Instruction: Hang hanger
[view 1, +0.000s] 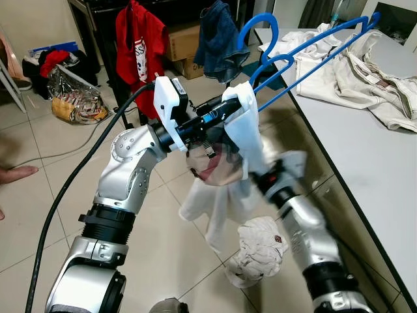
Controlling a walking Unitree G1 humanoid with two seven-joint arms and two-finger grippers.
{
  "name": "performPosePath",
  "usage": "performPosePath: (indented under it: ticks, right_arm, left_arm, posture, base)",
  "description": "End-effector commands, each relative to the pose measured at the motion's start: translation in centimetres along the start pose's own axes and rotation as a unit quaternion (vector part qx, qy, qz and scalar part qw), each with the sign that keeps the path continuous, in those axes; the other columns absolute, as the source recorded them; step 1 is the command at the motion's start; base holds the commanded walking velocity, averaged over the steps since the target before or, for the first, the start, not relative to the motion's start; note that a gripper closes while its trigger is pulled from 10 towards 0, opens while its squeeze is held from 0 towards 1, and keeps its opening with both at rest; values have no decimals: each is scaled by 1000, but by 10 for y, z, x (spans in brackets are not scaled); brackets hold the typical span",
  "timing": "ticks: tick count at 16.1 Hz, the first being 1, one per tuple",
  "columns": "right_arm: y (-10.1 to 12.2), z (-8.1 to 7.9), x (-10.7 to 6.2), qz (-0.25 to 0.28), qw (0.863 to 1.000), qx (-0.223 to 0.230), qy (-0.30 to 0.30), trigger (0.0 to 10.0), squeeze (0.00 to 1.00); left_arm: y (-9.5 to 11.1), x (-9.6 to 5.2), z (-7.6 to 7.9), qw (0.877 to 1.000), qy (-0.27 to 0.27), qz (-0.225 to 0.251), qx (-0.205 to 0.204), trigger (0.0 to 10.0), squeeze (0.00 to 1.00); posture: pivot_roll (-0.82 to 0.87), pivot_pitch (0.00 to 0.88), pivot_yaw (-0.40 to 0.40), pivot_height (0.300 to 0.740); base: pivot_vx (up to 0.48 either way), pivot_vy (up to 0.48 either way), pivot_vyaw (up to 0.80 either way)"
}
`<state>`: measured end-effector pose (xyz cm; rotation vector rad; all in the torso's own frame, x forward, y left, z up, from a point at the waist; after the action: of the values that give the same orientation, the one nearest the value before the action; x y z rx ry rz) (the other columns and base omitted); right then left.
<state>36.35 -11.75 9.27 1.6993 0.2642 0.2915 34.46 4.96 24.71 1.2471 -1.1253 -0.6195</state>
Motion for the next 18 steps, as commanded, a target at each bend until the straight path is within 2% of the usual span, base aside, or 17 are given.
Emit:
performPosePath:
  ticks: [1, 5, 10, 11, 13, 15, 16, 18]
  right_arm:
    - [7, 7, 1, 16, 1000, 10, -17, 0, 0]
    - [14, 16, 0, 29, 999, 13, -33, 0, 0]
    - [51, 61, -5, 95, 984, -8, -149, 0, 0]
    - [64, 75, -10, 121, 974, -13, -190, 0, 0]
    - [75, 83, -13, 141, 966, -20, -215, 0, 0]
    - [86, 85, -13, 161, 961, -27, -225, 0, 0]
    - [95, 83, -13, 175, 956, -50, -230, 0, 0]
    - [103, 80, -12, 185, 952, -78, -231, 0, 0]
  left_arm:
    - [5, 1, 4, 1000, -11, 0, 14, 10000, 0]
    - [2, -1, 4, 1000, -8, -4, 12, 10000, 0]
    - [-1, -4, 7, 1000, 6, 4, 5, 10000, 0]
    - [5, -3, 8, 999, 20, 24, -5, 10000, 0]
    - [5, -3, 13, 999, 22, 33, -27, 10000, 0]
    - [-10, -6, 24, 998, 13, 17, -64, 10000, 0]
    - [-16, -4, 29, 996, 13, 16, -89, 10000, 0]
    - [-21, -3, 32, 994, 19, 18, -109, 10000, 0]
  posture:
    - [-2, 0, 27, 723]
    - [-1, 0, 24, 723]
    - [-1, 0, 28, 723]
    - [1, 0, 28, 723]
    - [1, 0, 29, 723]
    - [7, 0, 29, 723]
    - [7, 0, 29, 723]
    - [9, 0, 31, 723]
  base:
    - [0, 0, 0]
    - [0, 0, 0]
    - [0, 0, 0]
    - [0, 0, 0]
    - [0, 0, 0]
    - [0, 0, 0]
    - [0, 0, 0]
    - [0, 0, 0]
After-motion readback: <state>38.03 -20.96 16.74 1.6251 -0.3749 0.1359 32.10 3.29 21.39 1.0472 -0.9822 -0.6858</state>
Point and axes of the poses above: a point about 5 cm out from each wrist's last joint towards the gripper, its own x axis pointing out of the wrist towards the gripper, its own y axis along the axis of the wrist's last joint, z = x × y, the point moved 5 cm from there along x, pointing out of the wrist towards the gripper, and after that the axes turned 9 degrees about -x, right-handed, at the moved point
